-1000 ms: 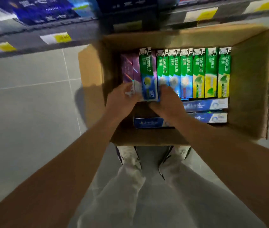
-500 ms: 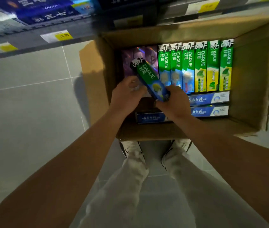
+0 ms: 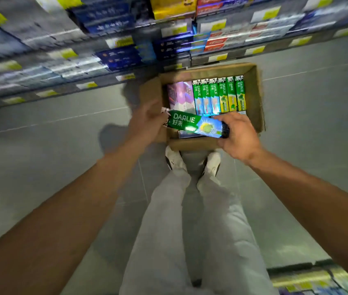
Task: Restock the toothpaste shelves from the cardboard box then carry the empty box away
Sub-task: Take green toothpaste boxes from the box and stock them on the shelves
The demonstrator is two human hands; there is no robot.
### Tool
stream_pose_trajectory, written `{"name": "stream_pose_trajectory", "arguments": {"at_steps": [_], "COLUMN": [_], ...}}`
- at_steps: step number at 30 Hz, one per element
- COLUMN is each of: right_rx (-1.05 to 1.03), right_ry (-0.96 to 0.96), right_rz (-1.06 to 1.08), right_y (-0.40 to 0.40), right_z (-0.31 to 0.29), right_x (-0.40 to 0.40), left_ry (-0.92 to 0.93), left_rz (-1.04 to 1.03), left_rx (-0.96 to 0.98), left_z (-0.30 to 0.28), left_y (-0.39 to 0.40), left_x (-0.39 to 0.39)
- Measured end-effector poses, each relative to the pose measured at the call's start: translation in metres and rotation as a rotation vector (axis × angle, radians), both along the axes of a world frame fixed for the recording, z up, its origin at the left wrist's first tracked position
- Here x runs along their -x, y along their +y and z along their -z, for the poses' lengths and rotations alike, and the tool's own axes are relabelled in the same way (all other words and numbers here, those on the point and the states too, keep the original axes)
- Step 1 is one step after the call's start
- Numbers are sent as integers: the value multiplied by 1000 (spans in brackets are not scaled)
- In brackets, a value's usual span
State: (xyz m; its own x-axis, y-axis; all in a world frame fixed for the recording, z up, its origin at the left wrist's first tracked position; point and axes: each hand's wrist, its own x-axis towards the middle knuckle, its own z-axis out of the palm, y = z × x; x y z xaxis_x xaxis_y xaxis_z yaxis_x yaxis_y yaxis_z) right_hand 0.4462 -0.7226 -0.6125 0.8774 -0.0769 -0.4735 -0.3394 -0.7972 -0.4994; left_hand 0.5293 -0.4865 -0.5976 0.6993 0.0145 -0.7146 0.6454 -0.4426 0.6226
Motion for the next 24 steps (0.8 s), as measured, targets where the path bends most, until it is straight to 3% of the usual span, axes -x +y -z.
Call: {"name": "stream_pose_trajectory", "arguments": {"at_steps": [5,9,14,19,24], "right_rx": [-9,3,-98,-462,-574], "right_ry": [-115,-184,-331,-291,-250], "right_rz": [-30,-90,7,245,233], "right_y": [33,58,101,155,219], "right_z": [-95,-150,-216,-251,-275], "right_x": [37,73,136,187,200], "left_ry": [-18,-130,-218,-225,-333], "left_rz": [29,-5,-144,-353,-480], "left_rx": [143,193,300,363,397], "left_z": [-102,-157,-207,-249,-272], "left_y": [35,70,115,169,235], "left_x": [48,100,177,233,269]}}
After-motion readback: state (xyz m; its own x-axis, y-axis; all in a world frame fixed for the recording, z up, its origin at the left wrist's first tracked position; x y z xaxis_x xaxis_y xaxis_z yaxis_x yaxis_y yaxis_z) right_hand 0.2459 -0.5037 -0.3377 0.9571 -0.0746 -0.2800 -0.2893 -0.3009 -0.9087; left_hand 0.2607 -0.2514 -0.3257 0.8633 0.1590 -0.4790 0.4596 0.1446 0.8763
